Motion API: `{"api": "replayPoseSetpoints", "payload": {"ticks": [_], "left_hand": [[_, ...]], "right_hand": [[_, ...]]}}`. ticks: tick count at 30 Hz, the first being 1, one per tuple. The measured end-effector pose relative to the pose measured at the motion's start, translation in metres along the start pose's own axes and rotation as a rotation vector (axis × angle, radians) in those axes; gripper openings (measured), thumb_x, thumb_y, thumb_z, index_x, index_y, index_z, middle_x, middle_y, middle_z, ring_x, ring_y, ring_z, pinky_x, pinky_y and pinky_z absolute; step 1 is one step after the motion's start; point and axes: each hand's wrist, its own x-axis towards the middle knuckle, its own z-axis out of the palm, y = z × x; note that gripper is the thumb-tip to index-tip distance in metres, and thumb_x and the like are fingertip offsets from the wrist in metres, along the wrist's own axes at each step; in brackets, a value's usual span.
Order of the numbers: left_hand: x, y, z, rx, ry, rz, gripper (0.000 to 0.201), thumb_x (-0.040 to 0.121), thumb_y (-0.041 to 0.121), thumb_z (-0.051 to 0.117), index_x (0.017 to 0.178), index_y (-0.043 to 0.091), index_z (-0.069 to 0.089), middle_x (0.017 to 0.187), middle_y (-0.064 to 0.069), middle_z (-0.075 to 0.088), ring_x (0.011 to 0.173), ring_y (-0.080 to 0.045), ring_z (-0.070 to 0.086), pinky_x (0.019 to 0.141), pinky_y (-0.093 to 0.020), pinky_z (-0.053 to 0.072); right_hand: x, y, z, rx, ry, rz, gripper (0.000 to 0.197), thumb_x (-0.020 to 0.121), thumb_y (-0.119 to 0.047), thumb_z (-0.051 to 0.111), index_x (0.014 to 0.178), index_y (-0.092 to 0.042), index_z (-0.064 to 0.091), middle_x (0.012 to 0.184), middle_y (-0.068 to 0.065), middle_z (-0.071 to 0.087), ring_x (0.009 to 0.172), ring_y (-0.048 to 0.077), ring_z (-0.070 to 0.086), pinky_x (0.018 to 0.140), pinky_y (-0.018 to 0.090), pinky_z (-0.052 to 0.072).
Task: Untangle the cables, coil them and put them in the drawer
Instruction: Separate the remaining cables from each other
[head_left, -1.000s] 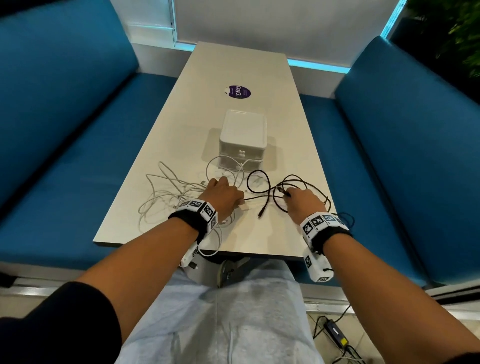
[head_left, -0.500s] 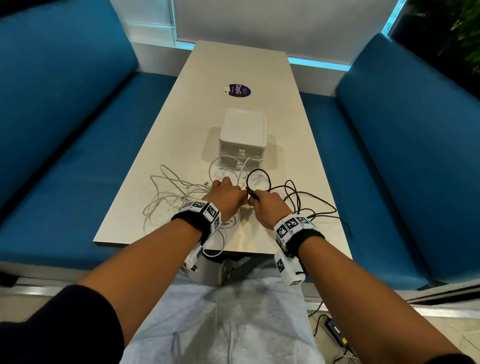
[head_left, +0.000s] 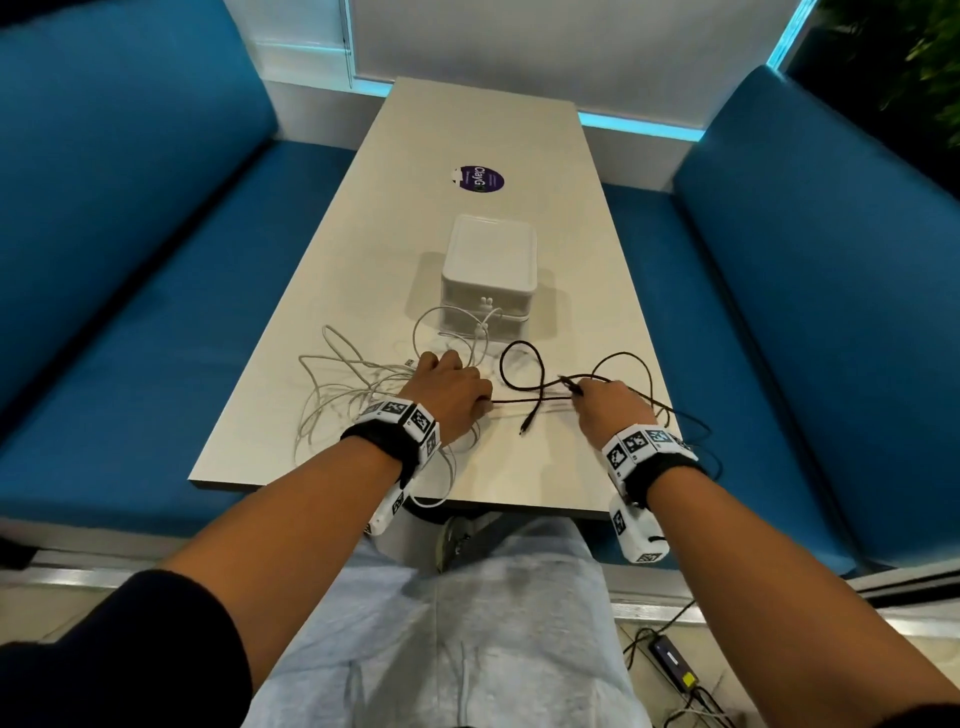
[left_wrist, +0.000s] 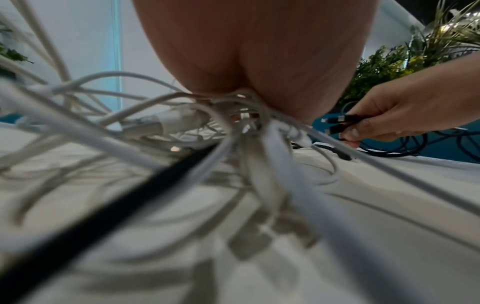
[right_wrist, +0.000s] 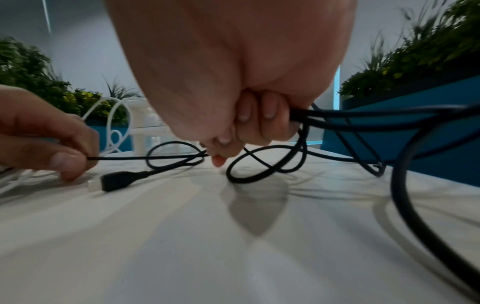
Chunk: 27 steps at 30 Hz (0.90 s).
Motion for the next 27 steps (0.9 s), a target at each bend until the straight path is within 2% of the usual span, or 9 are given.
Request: {"api": "replayPoseSetpoints", "payload": {"ticks": [2, 5, 8, 10, 12, 15, 18, 23, 27], "left_hand": [[0.0, 0.001, 0.0, 0.004, -0.008, 0.006, 0.028, 0.101, 0.042, 0.038, 0.107, 0.03, 0.062, 0.107, 0.007, 0.063, 0.111, -0.024, 0.043, 0.09, -0.044, 0.03], [0.0, 0.002, -0.002, 0.047, -0.04, 0.01, 0.027, 0.103, 0.037, 0.035, 0.112, 0.029, 0.06, 0.109, 0.004, 0.061, 0.111, -0.026, 0.043, 0.091, -0.044, 0.031], [-0.001, 0.003, -0.003, 0.077, -0.062, 0.018, 0.026, 0.103, 0.033, 0.035, 0.114, 0.028, 0.058, 0.109, 0.002, 0.06, 0.11, -0.028, 0.043, 0.09, -0.044, 0.031], [-0.001, 0.004, -0.005, 0.064, -0.059, 0.019, 0.026, 0.103, 0.034, 0.036, 0.114, 0.028, 0.058, 0.109, 0.001, 0.06, 0.11, -0.028, 0.043, 0.09, -0.045, 0.031], [0.0, 0.006, -0.006, 0.044, -0.055, 0.024, 0.025, 0.102, 0.034, 0.036, 0.114, 0.028, 0.058, 0.108, 0.001, 0.061, 0.11, -0.028, 0.043, 0.09, -0.045, 0.031], [-0.001, 0.006, -0.006, 0.037, -0.057, 0.028, 0.027, 0.099, 0.029, 0.039, 0.116, 0.032, 0.059, 0.109, 0.004, 0.06, 0.109, -0.026, 0.043, 0.091, -0.044, 0.031], [-0.001, 0.002, -0.005, 0.021, -0.067, 0.028, 0.026, 0.101, 0.031, 0.037, 0.119, 0.035, 0.057, 0.11, 0.006, 0.059, 0.11, -0.025, 0.043, 0.092, -0.044, 0.031], [-0.001, 0.003, -0.004, 0.059, -0.065, 0.074, 0.024, 0.102, 0.037, 0.039, 0.11, 0.034, 0.061, 0.108, 0.007, 0.06, 0.109, -0.024, 0.044, 0.093, -0.043, 0.032], [-0.002, 0.001, -0.006, 0.101, -0.068, 0.097, 0.03, 0.102, 0.047, 0.037, 0.111, 0.03, 0.06, 0.107, 0.005, 0.06, 0.111, -0.026, 0.044, 0.094, -0.044, 0.033]], "right_hand": [[-0.001, 0.004, -0.001, -0.003, -0.003, 0.058, 0.024, 0.1, -0.022, 0.039, 0.11, -0.013, 0.059, 0.101, 0.011, 0.064, 0.088, 0.03, 0.064, 0.07, 0.036, 0.051], [-0.003, -0.004, 0.0, 0.05, 0.038, 0.059, 0.022, 0.1, -0.018, 0.038, 0.108, -0.009, 0.057, 0.1, 0.013, 0.064, 0.086, 0.032, 0.064, 0.069, 0.037, 0.052], [-0.007, -0.021, 0.001, 0.169, 0.118, -0.028, 0.027, 0.103, -0.022, 0.034, 0.12, -0.008, 0.05, 0.099, 0.019, 0.063, 0.085, 0.039, 0.062, 0.069, 0.04, 0.052], [-0.01, -0.036, 0.003, 0.26, 0.134, -0.118, 0.034, 0.104, -0.027, 0.033, 0.134, -0.014, 0.044, 0.094, 0.02, 0.064, 0.082, 0.039, 0.062, 0.07, 0.044, 0.053], [-0.012, -0.051, 0.006, 0.29, 0.118, -0.221, 0.037, 0.104, -0.029, 0.034, 0.14, -0.022, 0.041, 0.089, 0.017, 0.064, 0.077, 0.037, 0.062, 0.069, 0.046, 0.054], [-0.012, -0.066, 0.015, 0.3, 0.033, -0.334, 0.029, 0.102, -0.029, 0.038, 0.125, -0.022, 0.053, 0.092, 0.015, 0.066, 0.081, 0.035, 0.063, 0.071, 0.045, 0.054], [-0.006, -0.067, 0.014, 0.301, -0.02, -0.309, 0.022, 0.101, -0.028, 0.041, 0.107, -0.016, 0.058, 0.092, 0.015, 0.065, 0.082, 0.035, 0.061, 0.071, 0.043, 0.052], [-0.005, -0.059, 0.011, 0.221, -0.056, -0.324, 0.023, 0.101, -0.029, 0.044, 0.103, -0.012, 0.06, 0.09, 0.014, 0.065, 0.08, 0.034, 0.061, 0.071, 0.044, 0.052], [-0.01, -0.046, 0.012, 0.2, -0.093, -0.306, 0.024, 0.1, -0.029, 0.044, 0.101, -0.014, 0.062, 0.089, 0.013, 0.065, 0.078, 0.031, 0.061, 0.071, 0.041, 0.052]]}}
